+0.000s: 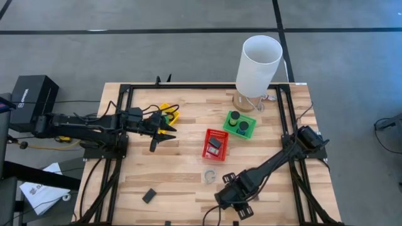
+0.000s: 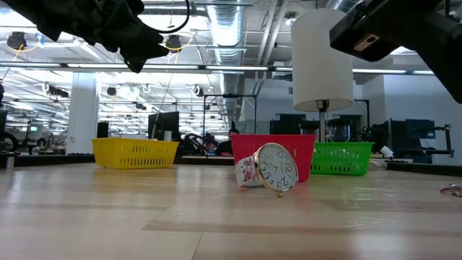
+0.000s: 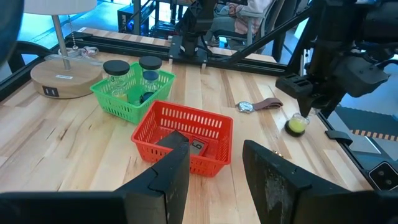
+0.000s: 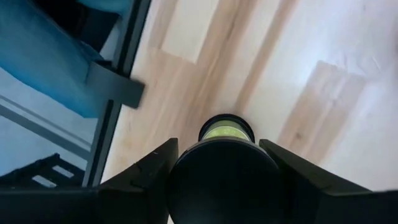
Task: Pick & Place Office items
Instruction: Put the black hourglass into the green bin
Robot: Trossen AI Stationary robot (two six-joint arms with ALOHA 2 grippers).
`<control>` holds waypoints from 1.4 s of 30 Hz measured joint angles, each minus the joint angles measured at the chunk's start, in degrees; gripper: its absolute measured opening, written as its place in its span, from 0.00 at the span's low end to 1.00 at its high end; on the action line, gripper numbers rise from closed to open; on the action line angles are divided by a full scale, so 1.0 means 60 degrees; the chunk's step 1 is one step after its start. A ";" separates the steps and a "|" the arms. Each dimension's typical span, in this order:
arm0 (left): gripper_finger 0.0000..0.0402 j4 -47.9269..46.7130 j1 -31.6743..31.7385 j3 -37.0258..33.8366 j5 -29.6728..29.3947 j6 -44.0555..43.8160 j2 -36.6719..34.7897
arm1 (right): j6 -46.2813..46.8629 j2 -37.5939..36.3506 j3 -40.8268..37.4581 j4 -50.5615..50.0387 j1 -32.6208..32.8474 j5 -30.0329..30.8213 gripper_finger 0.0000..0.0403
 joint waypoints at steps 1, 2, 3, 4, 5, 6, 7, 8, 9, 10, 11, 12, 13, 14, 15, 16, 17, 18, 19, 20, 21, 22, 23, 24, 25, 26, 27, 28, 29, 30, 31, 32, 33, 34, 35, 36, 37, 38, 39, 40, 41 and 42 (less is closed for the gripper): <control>0.36 0.0000 0.0000 0.0000 0.0000 0.0000 0.0000 | -0.0003 0.0000 0.0026 -0.0146 -0.0040 0.0031 0.48; 0.36 -0.0001 0.0000 0.0000 0.0000 0.0000 0.0000 | -0.0005 0.0000 0.0029 -0.0320 -0.0076 0.0044 0.48; 0.36 0.0000 0.0000 0.0000 0.0000 0.0000 0.0000 | -0.0005 0.0000 0.0029 -0.0515 -0.0117 0.0050 0.48; 0.36 0.0000 0.0000 0.0000 0.0000 0.0000 0.0000 | -0.0008 0.0000 0.0029 -0.0675 -0.0155 0.0056 0.48; 0.36 0.0000 0.0000 0.0000 0.0000 0.0000 0.0000 | -0.0060 0.0000 0.0029 -0.0814 -0.0193 0.0059 0.48; 0.36 -0.0003 0.0000 0.0000 0.0000 0.0000 0.0000 | -0.0107 0.0000 0.0029 -0.0961 -0.0230 0.0064 0.49; 0.36 0.0000 0.0000 0.0000 0.0000 0.0000 0.0000 | -0.0169 0.0000 0.0029 -0.1090 -0.0256 0.0066 0.50; 0.36 0.0000 -0.0001 0.0000 0.0000 0.0000 0.0000 | -0.0233 0.0000 0.0029 -0.1179 -0.0286 0.0065 0.51; 0.36 -0.0003 -0.0001 0.0000 0.0000 0.0000 0.0000 | -0.0330 0.0000 0.0029 -0.1244 -0.0312 0.0070 0.51; 0.36 -0.0001 -0.0002 0.0000 0.0000 -0.0001 0.0000 | -0.0414 0.0000 0.0029 -0.1313 -0.0323 0.0083 0.52; 0.36 -0.0004 -0.0002 0.0000 0.0000 0.0000 0.0000 | -0.0487 0.0000 0.0029 -0.1403 -0.0354 0.0111 0.51; 0.36 -0.0002 0.0000 0.0000 0.0000 0.0000 0.0000 | -0.0560 0.0000 0.0029 -0.1486 -0.0393 0.0131 0.50; 0.36 -0.0004 0.0000 0.0000 0.0000 0.0000 0.0000 | -0.0606 -0.0002 0.0035 -0.1576 -0.0419 0.0200 0.49; 0.36 -0.0003 -0.0001 0.0000 0.0000 0.0000 0.0000 | -0.0640 -0.0004 0.0037 -0.1684 -0.0453 0.0243 0.48; 0.36 -0.0004 -0.0001 0.0000 0.0000 0.0000 0.0000 | -0.0646 -0.0004 0.0037 -0.1811 -0.0507 0.0245 0.48; 0.36 -0.0004 0.0000 0.0000 0.0000 0.0000 0.0000 | -0.0644 -0.0008 0.0037 -0.1943 -0.0560 0.0248 0.48; 0.36 -0.0004 0.0000 0.0000 0.0000 0.0000 0.0000 | -0.0642 -0.0035 0.0037 -0.2069 -0.0609 0.0288 0.48; 0.36 -0.0004 -0.0003 0.0000 0.0000 0.0000 0.0000 | -0.0643 -0.0069 0.0037 -0.2179 -0.0648 0.0296 0.48; 0.36 -0.0004 -0.0004 0.0000 0.0000 0.0000 0.0000 | -0.0663 -0.0095 0.0038 -0.2232 -0.0706 0.0296 0.48; 0.36 -0.0004 -0.0002 0.0000 0.0000 0.0000 0.0000 | -0.0714 -0.0098 0.0044 -0.2269 -0.0756 0.0321 0.49; 0.36 -0.0004 -0.0002 0.0000 0.0000 0.0000 0.0000 | -0.0767 -0.0127 0.0044 -0.2357 -0.0787 0.0324 0.50; 0.36 -0.0004 -0.0001 0.0000 0.0000 0.0000 0.0000 | -0.0834 -0.0159 0.0044 -0.2464 -0.0790 0.0357 0.51; 0.36 -0.0004 -0.0001 0.0000 0.0000 0.0000 0.0000 | -0.0876 -0.0207 0.0044 -0.2546 -0.0786 0.0373 0.52; 0.36 -0.0004 0.0000 0.0000 0.0000 0.0000 0.0000 | -0.0924 -0.0247 0.0046 -0.2570 -0.0806 0.0373 0.52; 0.36 -0.0004 -0.0004 0.0000 0.0000 0.0000 0.0000 | -0.0946 -0.0276 0.0048 -0.2658 -0.0829 0.0380 0.51; 0.36 -0.0004 -0.0003 0.0000 0.0000 0.0000 0.0000 | -0.0962 -0.0281 0.0048 -0.2839 -0.0850 0.0387 0.50; 0.36 -0.0004 -0.0003 0.0000 0.0000 0.0000 0.0000 | -0.0961 -0.0285 0.0047 -0.3017 -0.0896 0.0393 0.49; 0.36 -0.0004 0.0000 0.0000 0.0000 0.0000 0.0000 | -0.0967 -0.0292 0.0044 -0.3154 -0.0939 0.0398 0.48; 0.36 -0.0004 -0.0002 0.0000 0.0000 0.0000 0.0000 | -0.0980 -0.0295 0.0044 -0.3260 -0.0989 0.0437 0.48; 0.36 -0.0003 -0.0002 0.0000 0.0000 0.0000 0.0000 | -0.1021 -0.0295 0.0044 -0.3408 -0.1022 0.0463 0.48; 0.36 -0.0004 -0.0002 0.0000 0.0000 0.0000 0.0000 | -0.1087 -0.0295 0.0044 -0.3617 -0.1074 0.0466 0.48; 0.36 -0.0004 -0.0004 0.0000 0.0000 0.0000 0.0000 | -0.1158 -0.0295 0.0044 -0.3812 -0.1123 0.0488 0.48; 0.36 -0.0004 -0.0004 0.0000 0.0001 0.0000 0.0000 | -0.1231 -0.0299 0.0044 -0.3919 -0.1170 0.0485 0.48; 0.36 -0.0004 -0.0004 0.0000 0.0000 0.0000 0.0000 | -0.1304 -0.0299 0.0044 -0.3988 -0.1221 0.0488 0.49; 0.36 -0.0004 -0.0004 0.0000 0.0003 0.0000 0.0000 | -0.1378 -0.0299 0.0044 -0.4085 -0.1264 0.0489 0.50; 0.36 -0.0004 -0.0004 0.0000 0.0003 0.0000 0.0000 | -0.1459 -0.0299 0.0044 -0.4210 -0.1315 0.0490 0.52; 0.36 -0.0004 -0.0002 0.0000 0.0000 0.0000 0.0000 | -0.1542 -0.0300 0.0044 -0.4304 -0.1365 0.0492 0.53; 0.36 -0.0004 -0.0004 0.0000 0.0001 0.0000 0.0000 | -0.1643 -0.0317 0.0044 -0.4368 -0.1419 0.0498 0.53; 0.36 -0.0004 -0.0003 0.0000 0.0000 0.0000 0.0000 | -0.1719 -0.0334 0.0044 -0.4438 -0.1470 0.0534 0.53; 0.36 -0.0004 -0.0004 0.0000 0.0002 0.0000 0.0000 | -0.1790 -0.0355 0.0044 -0.4514 -0.1530 0.0566 0.51; 0.36 -0.0004 -0.0003 0.0000 0.0000 0.0000 0.0000 | -0.1850 -0.0364 0.0044 -0.4545 -0.1601 0.0570 0.49; 0.36 -0.0007 -0.0004 0.0000 0.0000 0.0000 0.0000 | -0.1873 -0.0364 0.0044 -0.4584 -0.1669 0.0624 0.48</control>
